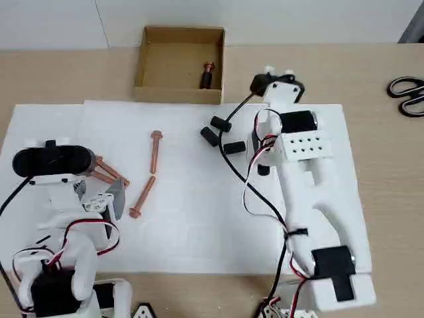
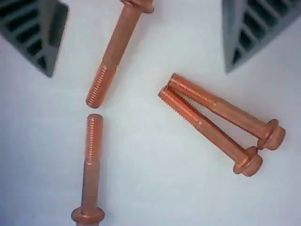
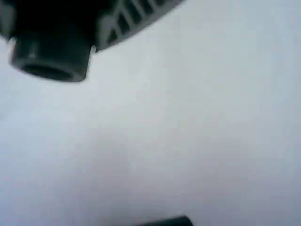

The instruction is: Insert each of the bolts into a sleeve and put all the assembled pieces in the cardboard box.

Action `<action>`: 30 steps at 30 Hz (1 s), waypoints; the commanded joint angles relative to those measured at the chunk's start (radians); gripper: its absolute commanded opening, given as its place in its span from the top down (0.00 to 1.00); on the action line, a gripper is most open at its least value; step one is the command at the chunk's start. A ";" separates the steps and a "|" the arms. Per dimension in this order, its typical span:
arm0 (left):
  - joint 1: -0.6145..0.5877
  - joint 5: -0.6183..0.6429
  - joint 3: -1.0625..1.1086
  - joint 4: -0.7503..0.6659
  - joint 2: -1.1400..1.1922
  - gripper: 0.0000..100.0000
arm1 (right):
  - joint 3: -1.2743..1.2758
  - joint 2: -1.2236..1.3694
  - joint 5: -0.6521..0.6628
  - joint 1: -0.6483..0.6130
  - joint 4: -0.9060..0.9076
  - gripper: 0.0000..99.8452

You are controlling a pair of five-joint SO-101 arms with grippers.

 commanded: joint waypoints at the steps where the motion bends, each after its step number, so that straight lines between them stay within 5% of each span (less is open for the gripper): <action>1: -0.006 -0.005 -0.005 0.000 -0.002 0.78 | -0.002 0.044 0.135 -0.027 -0.028 1.00; 10: -0.006 -0.005 -0.002 0.000 -0.002 0.78 | -0.025 0.265 0.164 -0.084 -0.108 0.99; 18: -0.006 -0.005 -0.002 -0.002 -0.002 0.78 | -0.144 0.375 0.170 -0.088 -0.033 0.86; 30: -0.006 -0.005 -0.002 -0.002 -0.002 0.78 | -0.158 0.387 0.170 -0.101 0.016 0.86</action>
